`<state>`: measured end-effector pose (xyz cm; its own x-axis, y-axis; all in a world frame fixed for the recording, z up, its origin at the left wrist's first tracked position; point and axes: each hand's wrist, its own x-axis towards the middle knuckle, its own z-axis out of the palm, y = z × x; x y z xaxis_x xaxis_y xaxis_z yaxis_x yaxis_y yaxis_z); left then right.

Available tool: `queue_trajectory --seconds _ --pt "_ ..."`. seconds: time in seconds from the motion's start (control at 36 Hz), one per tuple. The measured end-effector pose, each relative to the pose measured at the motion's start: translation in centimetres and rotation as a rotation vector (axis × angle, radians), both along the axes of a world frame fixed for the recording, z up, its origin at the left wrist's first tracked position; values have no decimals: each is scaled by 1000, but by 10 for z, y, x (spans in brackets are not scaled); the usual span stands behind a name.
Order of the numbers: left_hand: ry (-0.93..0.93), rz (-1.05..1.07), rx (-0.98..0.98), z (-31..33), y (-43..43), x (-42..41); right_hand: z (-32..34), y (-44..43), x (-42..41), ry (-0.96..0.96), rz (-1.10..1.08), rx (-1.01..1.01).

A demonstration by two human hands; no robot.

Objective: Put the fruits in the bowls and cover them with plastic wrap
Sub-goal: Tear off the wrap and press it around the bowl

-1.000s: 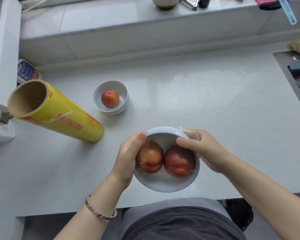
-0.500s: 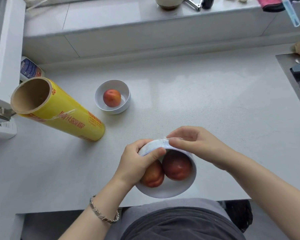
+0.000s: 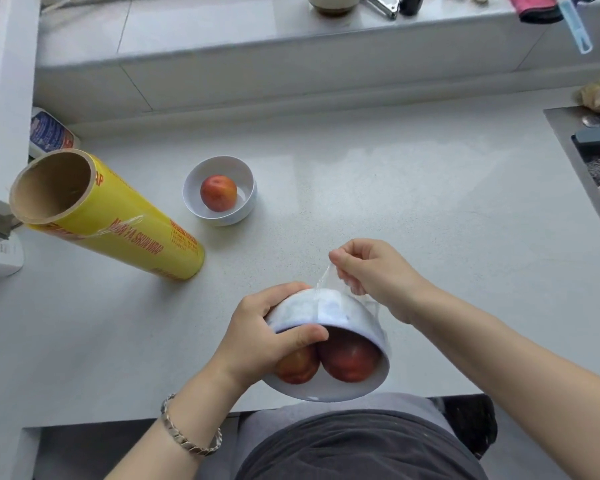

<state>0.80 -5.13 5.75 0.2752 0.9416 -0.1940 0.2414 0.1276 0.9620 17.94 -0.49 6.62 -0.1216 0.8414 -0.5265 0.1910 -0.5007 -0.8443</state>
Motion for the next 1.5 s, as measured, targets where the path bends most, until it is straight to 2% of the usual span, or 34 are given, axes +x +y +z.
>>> queue_trajectory --seconds 0.08,0.17,0.31,0.5,0.69,0.78,0.89,1.0,1.06,1.11,1.17,1.22,1.31,1.42,1.5 --pt "-26 33 35 0 -2 0 -8 -1 -4 -128 46 49" --pt "-30 41 64 1 -3 -2 -10 -3 -4 -162 91 49" --pt "-44 9 81 4 -3 -5 -3 -3 8 6 187 -130" --pt "-105 5 101 6 -5 -5 1 -5 18 135 324 -344" --pt "-97 -43 163 8 -6 -1 2 -6 30 145 357 -388" --pt "-85 -48 166 6 -8 0 5 -5 35 72 379 -327" --pt "-123 44 111 4 -10 0 10 -5 43 -155 402 -88" --pt "-108 135 93 3 -7 -3 30 -12 48 -147 152 219" --pt "-70 132 114 4 -4 -4 43 -19 42 -87 191 360" --pt "-53 123 121 5 -2 -3 48 -29 29 -87 343 437" --pt "-45 111 125 6 1 -2 42 -36 17 -153 475 471" --pt "-32 104 134 7 2 0 34 -37 9 -182 492 486" --pt "-17 122 127 5 2 -2 29 -34 6 -156 433 376" --pt "-7 118 81 1 -1 -7 21 -36 9 -166 467 248" --pt "-36 128 39 0 -1 -8 11 -39 14 -68 450 143"
